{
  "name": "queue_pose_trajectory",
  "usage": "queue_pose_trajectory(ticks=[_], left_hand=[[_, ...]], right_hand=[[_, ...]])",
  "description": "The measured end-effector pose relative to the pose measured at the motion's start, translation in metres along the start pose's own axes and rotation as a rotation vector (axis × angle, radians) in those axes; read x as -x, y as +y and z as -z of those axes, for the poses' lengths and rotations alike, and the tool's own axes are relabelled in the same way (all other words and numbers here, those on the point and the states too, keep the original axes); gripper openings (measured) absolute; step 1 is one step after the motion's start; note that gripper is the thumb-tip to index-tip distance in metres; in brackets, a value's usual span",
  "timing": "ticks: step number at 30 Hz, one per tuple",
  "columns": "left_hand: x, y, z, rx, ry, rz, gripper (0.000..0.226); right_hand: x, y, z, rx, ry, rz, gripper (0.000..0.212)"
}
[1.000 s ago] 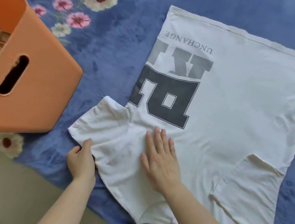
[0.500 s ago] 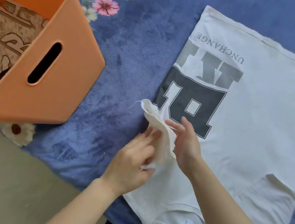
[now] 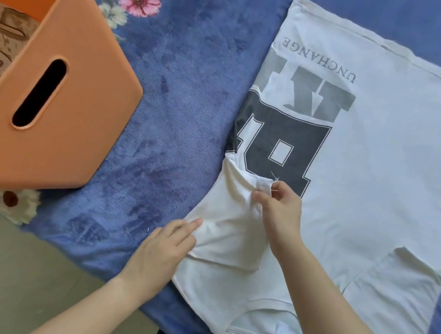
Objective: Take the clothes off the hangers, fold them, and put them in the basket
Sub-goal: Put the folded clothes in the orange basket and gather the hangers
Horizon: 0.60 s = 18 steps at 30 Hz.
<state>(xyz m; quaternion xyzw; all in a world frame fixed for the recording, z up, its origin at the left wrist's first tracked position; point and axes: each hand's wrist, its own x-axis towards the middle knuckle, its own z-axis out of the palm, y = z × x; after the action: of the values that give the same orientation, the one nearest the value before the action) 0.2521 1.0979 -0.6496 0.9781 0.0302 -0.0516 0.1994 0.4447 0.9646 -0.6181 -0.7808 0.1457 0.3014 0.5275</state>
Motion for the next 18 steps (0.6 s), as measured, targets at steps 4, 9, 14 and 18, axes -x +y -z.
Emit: queue_pose_trajectory(ticks=[4, 9, 14, 18], left_hand=[[0.015, -0.013, 0.009, 0.033, 0.0, 0.16, 0.007], [0.011, 0.003, 0.022, 0.078, -0.008, 0.212, 0.013], [-0.053, 0.02, 0.015, 0.055, 0.052, 0.12, 0.047], [-0.06, 0.011, -0.013, -0.177, -0.189, 0.042, 0.067]], right_hand=[[0.004, 0.009, -0.001, 0.208, 0.046, 0.12, 0.007], [0.013, 0.028, -0.01, 0.752, 0.193, 0.753, 0.051], [0.012, 0.069, 0.004, 1.329, -0.112, 0.842, 0.067], [0.023, 0.084, 0.046, 1.452, -0.19, 0.791, 0.081]])
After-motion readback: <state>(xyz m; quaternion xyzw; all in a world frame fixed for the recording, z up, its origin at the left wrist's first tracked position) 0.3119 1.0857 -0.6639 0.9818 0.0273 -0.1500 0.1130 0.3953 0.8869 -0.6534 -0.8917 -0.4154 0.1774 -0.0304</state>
